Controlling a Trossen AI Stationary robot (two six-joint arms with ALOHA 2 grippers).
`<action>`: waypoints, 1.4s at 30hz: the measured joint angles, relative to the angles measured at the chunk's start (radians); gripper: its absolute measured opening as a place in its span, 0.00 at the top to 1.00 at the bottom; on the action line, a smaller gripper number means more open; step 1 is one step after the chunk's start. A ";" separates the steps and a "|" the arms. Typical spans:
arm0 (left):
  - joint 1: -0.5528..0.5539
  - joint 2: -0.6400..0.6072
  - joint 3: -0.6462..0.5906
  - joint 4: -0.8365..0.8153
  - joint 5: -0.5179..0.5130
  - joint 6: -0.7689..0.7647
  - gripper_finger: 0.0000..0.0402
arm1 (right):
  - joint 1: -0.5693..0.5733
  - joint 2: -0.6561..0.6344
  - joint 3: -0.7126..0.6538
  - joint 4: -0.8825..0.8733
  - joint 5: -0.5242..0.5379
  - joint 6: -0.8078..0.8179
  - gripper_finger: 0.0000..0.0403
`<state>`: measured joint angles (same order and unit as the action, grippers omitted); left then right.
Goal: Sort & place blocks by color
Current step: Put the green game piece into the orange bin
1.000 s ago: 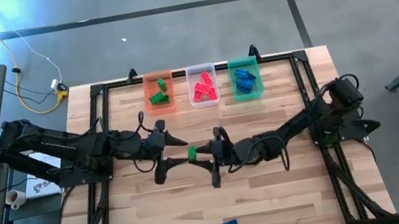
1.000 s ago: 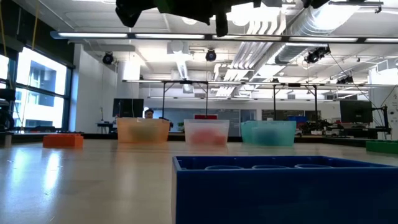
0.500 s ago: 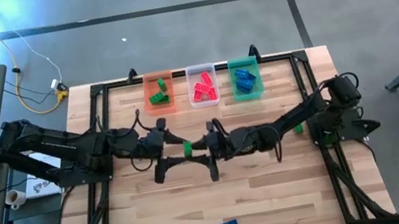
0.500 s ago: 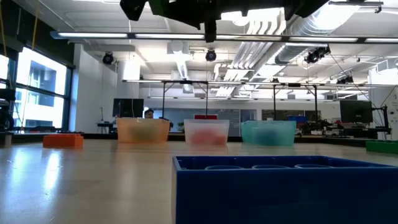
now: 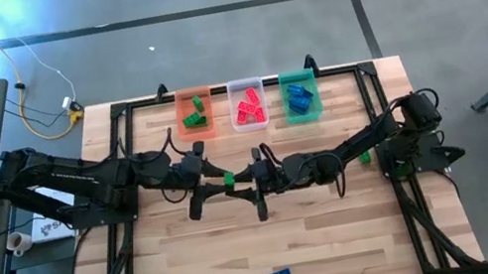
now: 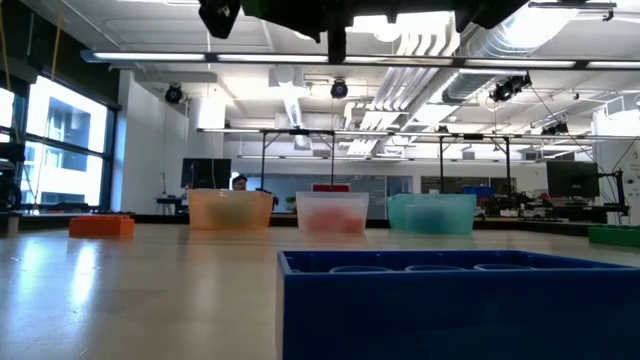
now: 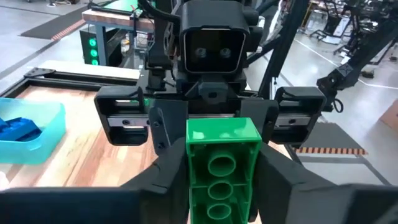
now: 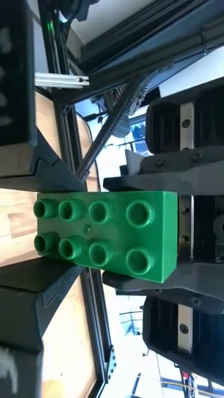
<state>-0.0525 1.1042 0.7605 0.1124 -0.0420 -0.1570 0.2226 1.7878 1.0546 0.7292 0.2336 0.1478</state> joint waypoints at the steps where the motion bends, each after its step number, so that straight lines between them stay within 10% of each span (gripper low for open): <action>1: 0.000 0.000 0.000 -0.002 0.005 0.000 0.73 | 0.000 0.000 0.000 0.000 0.000 0.000 0.72; 5: 0.000 0.000 0.000 -0.010 0.009 0.001 0.74 | 0.000 0.000 0.000 -0.004 0.004 0.000 0.70; 14: 0.000 -0.012 0.000 -0.134 -0.008 0.034 0.74 | 0.014 -0.015 0.000 -0.069 0.070 0.001 0.33; 21: 0.041 -0.075 0.000 -0.334 -0.169 0.109 0.74 | 0.036 -0.091 0.000 -0.229 0.105 0.011 0.28; 30: 0.328 -0.092 0.000 -0.597 -0.231 0.181 0.74 | 0.120 -0.113 0.000 -0.256 0.077 0.015 0.29; 42: 0.726 0.028 0.000 -0.461 -0.062 0.300 0.74 | 0.159 -0.113 0.000 -0.285 0.104 0.061 0.29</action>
<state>0.6740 1.1324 0.7609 -0.3487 -0.1038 0.1428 0.3820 1.6752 1.0542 0.4439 0.3379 0.2092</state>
